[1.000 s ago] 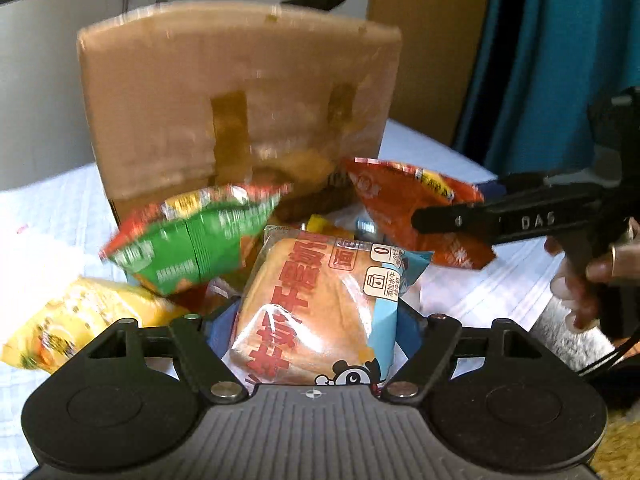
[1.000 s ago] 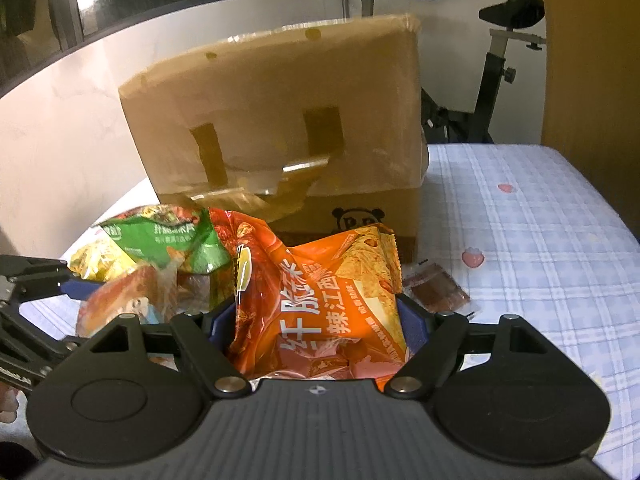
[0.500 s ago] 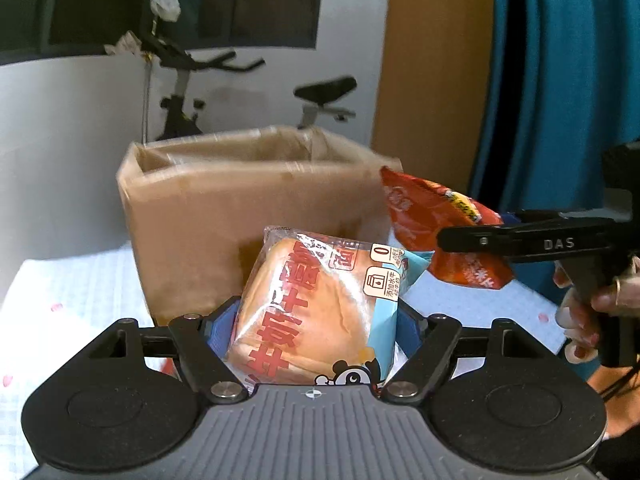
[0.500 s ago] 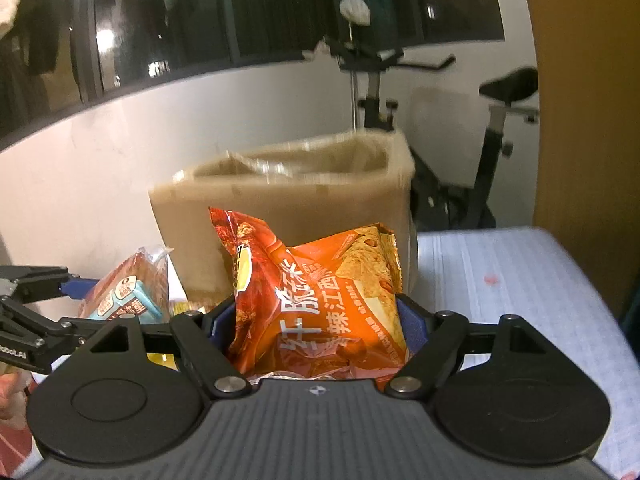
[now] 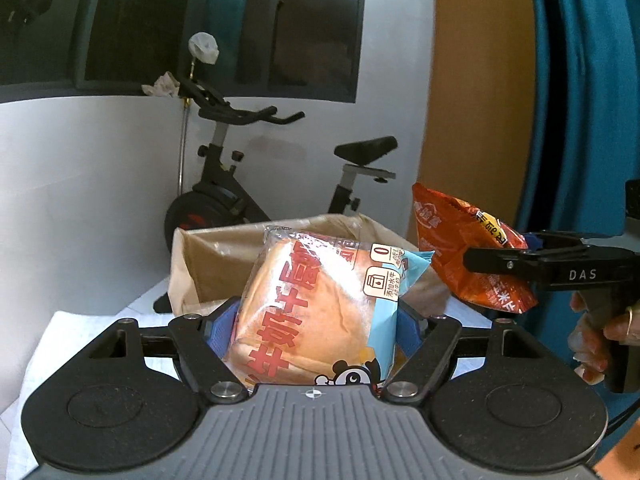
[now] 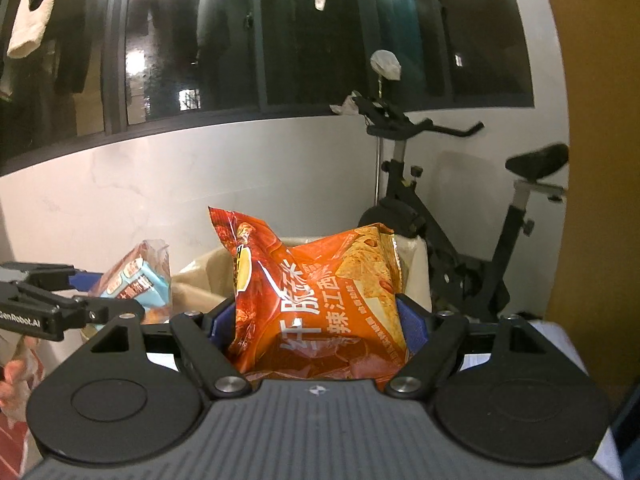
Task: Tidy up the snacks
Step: 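Lift the bread pastry and orange chip bag over the box opening with both grippers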
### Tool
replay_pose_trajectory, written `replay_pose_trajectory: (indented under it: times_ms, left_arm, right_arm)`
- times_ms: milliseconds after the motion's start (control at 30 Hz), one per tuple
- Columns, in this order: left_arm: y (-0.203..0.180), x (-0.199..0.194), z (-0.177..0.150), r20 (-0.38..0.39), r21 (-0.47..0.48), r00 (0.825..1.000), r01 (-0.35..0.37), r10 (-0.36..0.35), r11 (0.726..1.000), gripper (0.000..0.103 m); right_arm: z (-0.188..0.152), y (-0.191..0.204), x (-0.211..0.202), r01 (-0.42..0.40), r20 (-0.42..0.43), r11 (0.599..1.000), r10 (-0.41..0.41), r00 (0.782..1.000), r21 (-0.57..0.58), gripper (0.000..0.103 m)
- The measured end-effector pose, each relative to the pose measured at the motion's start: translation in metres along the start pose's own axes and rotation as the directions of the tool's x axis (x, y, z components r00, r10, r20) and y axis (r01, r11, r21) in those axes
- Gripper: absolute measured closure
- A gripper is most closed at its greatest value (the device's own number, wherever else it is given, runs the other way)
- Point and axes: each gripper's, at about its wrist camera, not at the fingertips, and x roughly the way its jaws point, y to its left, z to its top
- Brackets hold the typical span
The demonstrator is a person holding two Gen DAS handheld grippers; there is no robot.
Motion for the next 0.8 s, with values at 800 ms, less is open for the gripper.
replay_pose_trajectory:
  times_ms: [800]
  left_arm:
    - [0.029, 0.063, 0.036, -0.049, -0.028, 0.989, -0.14, 0.138, 0.99, 0.024]
  right_arm:
    - [0.035, -0.042, 0.109, -0.029, -0.05, 0.995, 0.033, 0.998, 0.092, 0.023]
